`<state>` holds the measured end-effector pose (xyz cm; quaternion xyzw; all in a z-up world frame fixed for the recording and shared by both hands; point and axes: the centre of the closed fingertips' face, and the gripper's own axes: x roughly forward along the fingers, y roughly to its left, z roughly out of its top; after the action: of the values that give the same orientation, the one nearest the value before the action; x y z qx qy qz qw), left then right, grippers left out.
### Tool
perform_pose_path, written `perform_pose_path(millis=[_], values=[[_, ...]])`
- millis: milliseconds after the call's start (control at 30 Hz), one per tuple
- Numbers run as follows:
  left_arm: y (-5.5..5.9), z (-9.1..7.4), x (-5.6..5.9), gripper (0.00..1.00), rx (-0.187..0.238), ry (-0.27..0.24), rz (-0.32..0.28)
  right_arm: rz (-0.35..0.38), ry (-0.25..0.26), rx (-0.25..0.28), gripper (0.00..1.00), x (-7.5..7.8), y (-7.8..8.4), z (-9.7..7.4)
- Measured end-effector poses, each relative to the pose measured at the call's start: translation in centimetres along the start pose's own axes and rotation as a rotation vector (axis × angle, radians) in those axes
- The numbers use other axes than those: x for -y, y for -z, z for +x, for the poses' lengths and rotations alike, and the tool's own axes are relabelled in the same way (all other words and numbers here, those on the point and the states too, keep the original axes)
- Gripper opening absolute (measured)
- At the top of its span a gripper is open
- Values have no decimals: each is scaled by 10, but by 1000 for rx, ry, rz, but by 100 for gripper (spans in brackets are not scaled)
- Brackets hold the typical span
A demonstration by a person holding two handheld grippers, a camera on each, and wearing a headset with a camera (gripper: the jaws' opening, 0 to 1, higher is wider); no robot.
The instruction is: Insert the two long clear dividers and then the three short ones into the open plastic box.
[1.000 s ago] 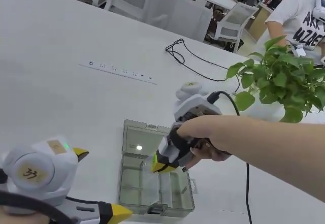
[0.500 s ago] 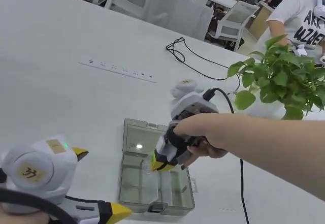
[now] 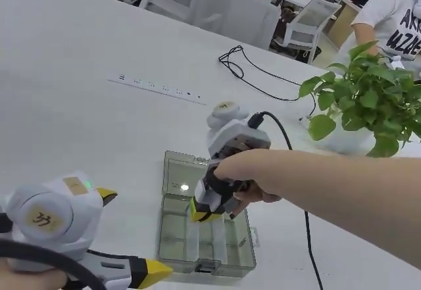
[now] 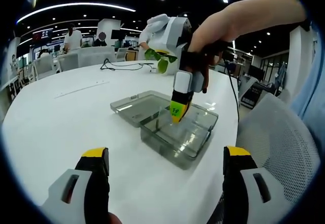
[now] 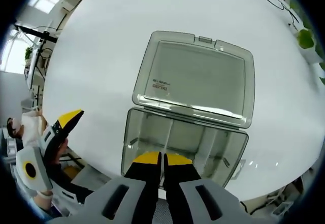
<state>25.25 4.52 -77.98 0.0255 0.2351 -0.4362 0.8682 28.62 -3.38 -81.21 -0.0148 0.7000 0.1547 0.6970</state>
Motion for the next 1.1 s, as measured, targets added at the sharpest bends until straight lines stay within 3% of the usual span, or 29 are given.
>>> perform_pose_path(millis=[567, 600, 1000, 1100], values=[[0, 0, -1, 95, -8, -2, -2, -25, 23, 12, 4, 1, -2, 12], [-1, 0, -1, 95, -9, -2, 0, -44, 42, 17, 4, 3, -3, 13], [-1, -3, -2, 94, -15, -8, 4, -85, 8, 38, 6, 1, -4, 13], [0, -4, -3, 94, -21, -10, 7, -86, -11, 62, 11, -1, -7, 10]])
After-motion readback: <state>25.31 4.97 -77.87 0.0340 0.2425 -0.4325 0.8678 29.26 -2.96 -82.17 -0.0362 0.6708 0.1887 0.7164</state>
